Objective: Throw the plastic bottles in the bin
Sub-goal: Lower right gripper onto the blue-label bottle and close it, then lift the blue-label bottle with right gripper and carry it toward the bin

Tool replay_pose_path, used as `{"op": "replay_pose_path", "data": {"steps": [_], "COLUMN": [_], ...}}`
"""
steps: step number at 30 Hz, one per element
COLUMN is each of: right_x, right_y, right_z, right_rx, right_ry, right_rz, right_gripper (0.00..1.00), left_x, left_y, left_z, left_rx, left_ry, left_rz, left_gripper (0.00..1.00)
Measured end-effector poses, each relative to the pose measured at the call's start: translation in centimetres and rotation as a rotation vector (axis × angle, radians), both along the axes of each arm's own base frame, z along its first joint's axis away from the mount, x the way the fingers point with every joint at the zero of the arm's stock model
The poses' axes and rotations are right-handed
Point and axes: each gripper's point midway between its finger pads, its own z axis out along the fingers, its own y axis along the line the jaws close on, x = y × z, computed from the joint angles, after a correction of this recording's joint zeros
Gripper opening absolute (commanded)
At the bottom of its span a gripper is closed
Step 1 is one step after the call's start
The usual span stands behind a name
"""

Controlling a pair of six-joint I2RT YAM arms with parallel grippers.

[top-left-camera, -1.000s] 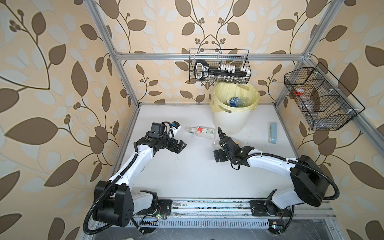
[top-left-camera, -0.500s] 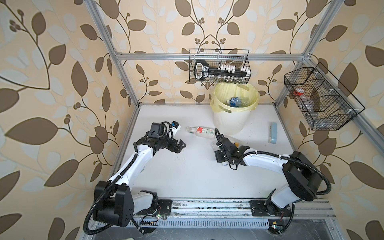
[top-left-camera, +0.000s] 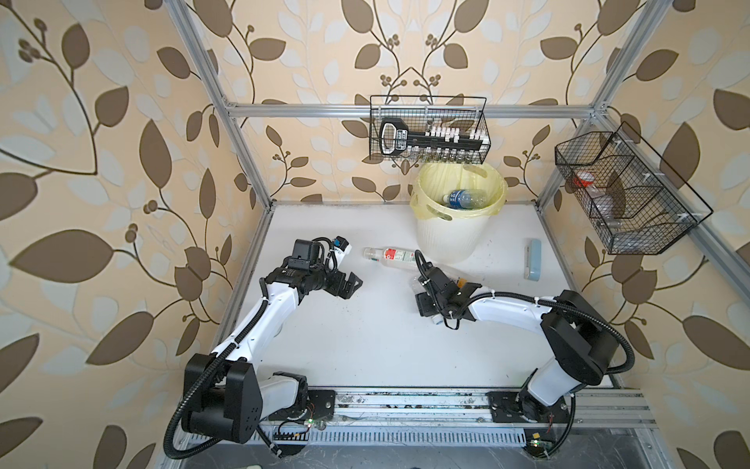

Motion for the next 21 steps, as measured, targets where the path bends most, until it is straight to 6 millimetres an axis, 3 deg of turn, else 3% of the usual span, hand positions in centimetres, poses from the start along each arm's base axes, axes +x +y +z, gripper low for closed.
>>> {"op": "replay_pose_path", "data": {"steps": [4,12,17,21], "right_x": [0.2,-1.5,-3.0,-3.3], "right_y": [0.3,2.1,3.6,3.6], "right_z": [0.2,1.0,3.8,6.2], "right_rx": [0.010,0.012,0.057,0.124], "right_ry": [-0.008,-0.022,-0.067,-0.104], "right_rz": [0.005,0.059,0.098,0.078], "right_gripper": [0.41,0.40,0.40,0.40], "left_x": [0.1,0.2,0.1,0.0], "left_y": [0.1,0.5,0.9,1.2], "left_z": [0.0,-0.3,-1.0,-1.2], "left_rx": [-0.001,-0.003,-0.006,-0.007], "left_ry": [0.001,0.011,0.022,0.028], "left_rz": [0.005,0.017,0.032,0.040], "left_gripper": [0.99,0.99,0.99,0.99]}}
